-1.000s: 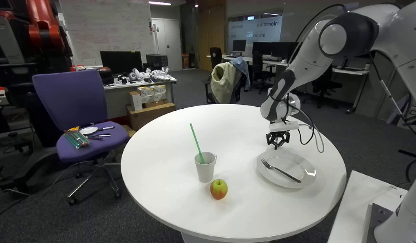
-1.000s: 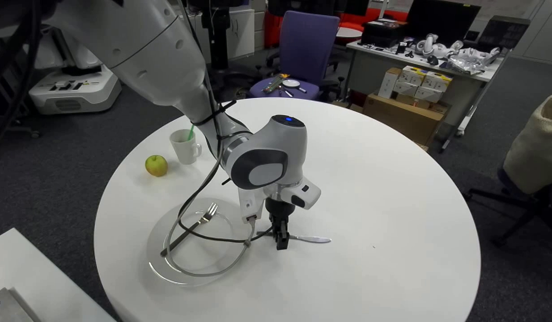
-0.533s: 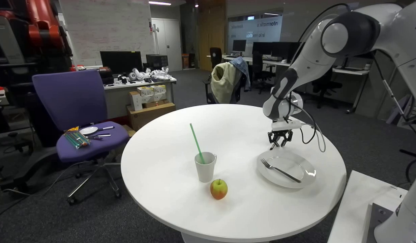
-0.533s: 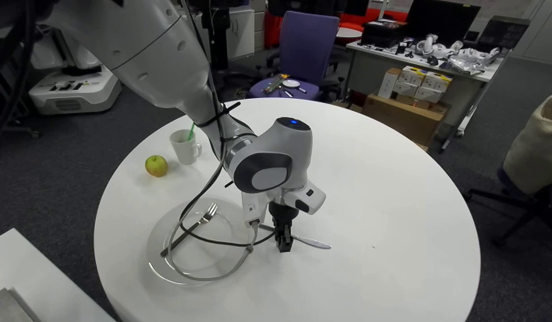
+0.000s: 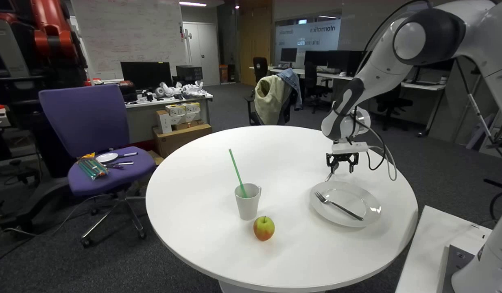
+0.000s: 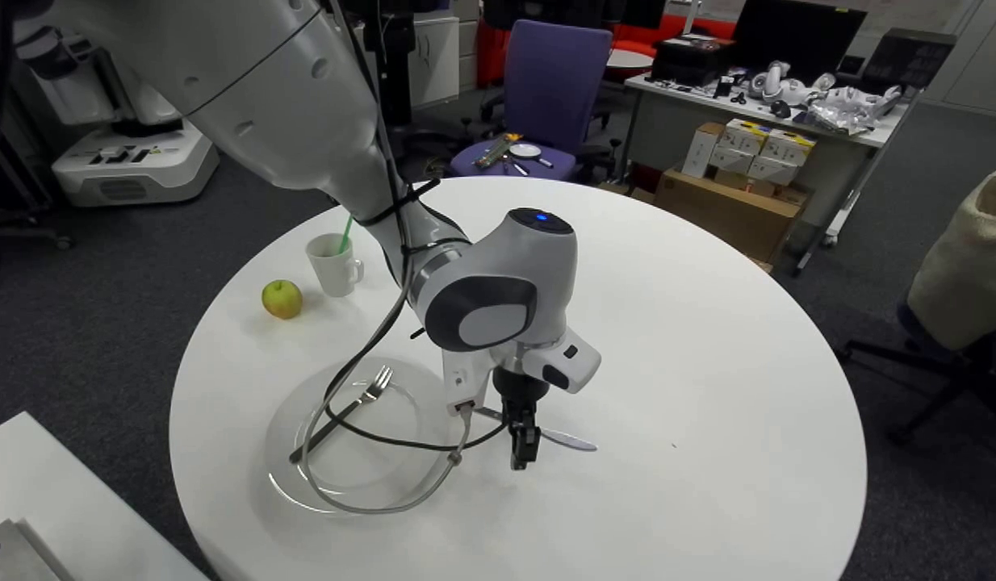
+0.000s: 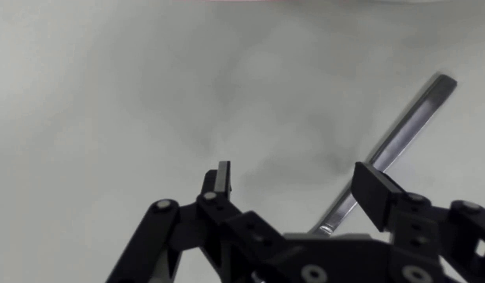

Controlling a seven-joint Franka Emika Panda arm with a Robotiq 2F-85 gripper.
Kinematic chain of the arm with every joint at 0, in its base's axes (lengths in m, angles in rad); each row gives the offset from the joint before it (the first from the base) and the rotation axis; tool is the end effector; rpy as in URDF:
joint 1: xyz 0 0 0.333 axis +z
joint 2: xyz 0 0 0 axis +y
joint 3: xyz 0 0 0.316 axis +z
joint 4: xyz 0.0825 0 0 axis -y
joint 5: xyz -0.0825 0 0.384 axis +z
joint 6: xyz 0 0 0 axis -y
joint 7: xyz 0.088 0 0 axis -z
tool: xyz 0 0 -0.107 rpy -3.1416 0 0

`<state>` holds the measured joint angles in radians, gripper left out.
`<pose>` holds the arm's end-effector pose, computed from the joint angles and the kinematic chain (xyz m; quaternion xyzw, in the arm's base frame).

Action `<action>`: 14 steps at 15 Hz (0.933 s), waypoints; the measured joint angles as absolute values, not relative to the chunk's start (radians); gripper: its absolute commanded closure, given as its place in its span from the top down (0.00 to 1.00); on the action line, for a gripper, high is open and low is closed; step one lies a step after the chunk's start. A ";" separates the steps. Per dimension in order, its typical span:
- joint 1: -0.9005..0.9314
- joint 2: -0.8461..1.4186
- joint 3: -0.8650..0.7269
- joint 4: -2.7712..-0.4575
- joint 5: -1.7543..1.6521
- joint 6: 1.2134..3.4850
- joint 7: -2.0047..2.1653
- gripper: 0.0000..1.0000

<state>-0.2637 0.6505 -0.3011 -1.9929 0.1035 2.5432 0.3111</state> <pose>0.5019 -0.3203 0.1378 0.8956 -0.4391 -0.0408 0.0590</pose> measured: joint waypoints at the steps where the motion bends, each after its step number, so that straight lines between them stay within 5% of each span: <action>1: -0.263 0.648 -0.301 -1.995 0.104 2.543 0.312 1.00; 14: -0.205 0.624 -0.283 -1.989 0.348 2.547 0.659 1.00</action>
